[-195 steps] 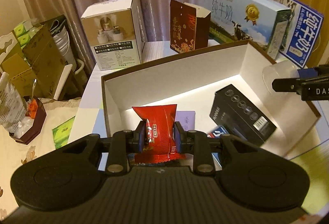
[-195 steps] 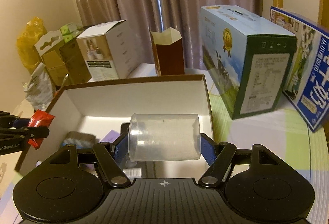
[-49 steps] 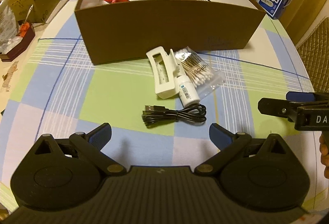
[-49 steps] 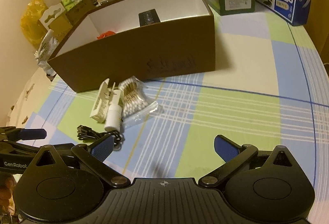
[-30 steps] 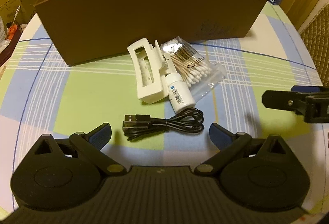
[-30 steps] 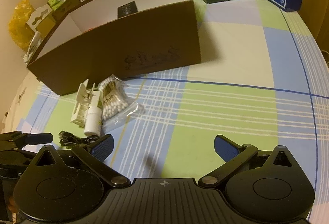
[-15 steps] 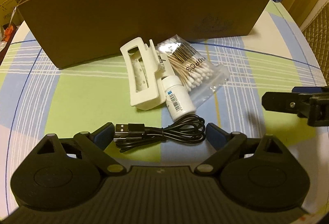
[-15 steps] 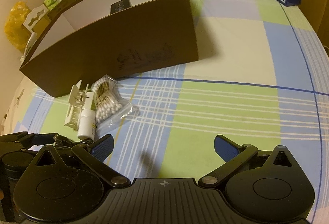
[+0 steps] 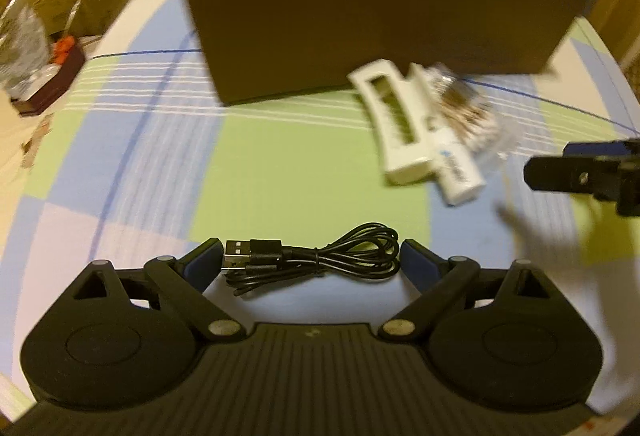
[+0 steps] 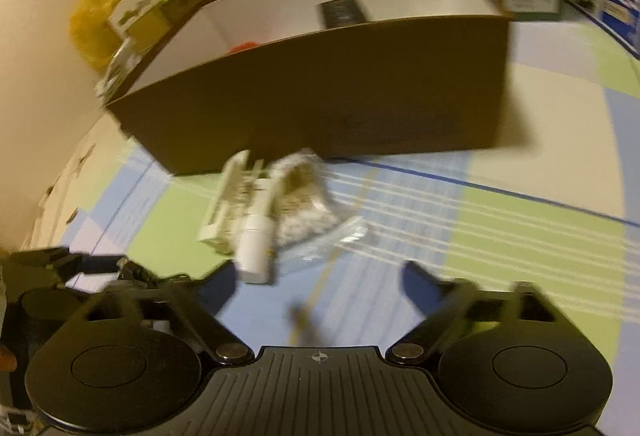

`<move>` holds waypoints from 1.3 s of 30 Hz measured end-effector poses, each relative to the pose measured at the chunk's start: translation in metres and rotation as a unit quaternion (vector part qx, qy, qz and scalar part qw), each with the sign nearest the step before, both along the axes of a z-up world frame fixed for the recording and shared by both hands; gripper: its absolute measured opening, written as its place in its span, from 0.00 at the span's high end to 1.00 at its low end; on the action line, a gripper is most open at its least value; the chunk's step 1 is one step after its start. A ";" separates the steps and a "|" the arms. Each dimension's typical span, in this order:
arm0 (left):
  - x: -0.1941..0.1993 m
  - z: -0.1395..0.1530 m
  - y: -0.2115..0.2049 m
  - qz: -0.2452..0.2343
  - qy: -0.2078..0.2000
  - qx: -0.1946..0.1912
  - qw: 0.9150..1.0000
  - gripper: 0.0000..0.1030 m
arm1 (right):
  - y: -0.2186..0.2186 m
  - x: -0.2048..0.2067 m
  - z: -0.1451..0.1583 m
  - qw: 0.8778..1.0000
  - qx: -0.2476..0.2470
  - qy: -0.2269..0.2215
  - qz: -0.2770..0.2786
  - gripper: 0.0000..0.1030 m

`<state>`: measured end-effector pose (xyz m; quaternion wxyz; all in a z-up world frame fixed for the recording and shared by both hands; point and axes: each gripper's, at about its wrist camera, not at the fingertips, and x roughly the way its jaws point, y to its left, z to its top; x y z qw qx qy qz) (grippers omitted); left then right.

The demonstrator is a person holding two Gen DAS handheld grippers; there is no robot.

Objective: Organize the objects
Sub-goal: 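Grasp the small white bottle with the right tool while the left tool lowers over the black USB cable, then lift the white bottle with the right tool toward the brown box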

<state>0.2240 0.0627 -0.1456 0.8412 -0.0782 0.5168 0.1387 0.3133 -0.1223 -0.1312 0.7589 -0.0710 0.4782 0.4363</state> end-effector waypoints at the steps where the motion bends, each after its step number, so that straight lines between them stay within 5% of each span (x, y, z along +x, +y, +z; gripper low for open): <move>1: -0.001 0.000 0.005 0.008 -0.001 0.000 1.000 0.10 | 0.006 -0.003 0.000 1.000 0.001 -0.002 0.010 0.38; 16: -0.013 0.005 0.017 0.027 -0.014 0.003 1.000 0.10 | 0.053 -0.021 -0.023 0.997 -0.032 -0.027 0.071 0.75; 39: -0.050 0.002 -0.026 -0.019 0.001 -0.023 1.000 0.11 | -0.029 -0.045 -0.014 0.997 -0.056 0.001 0.060 0.76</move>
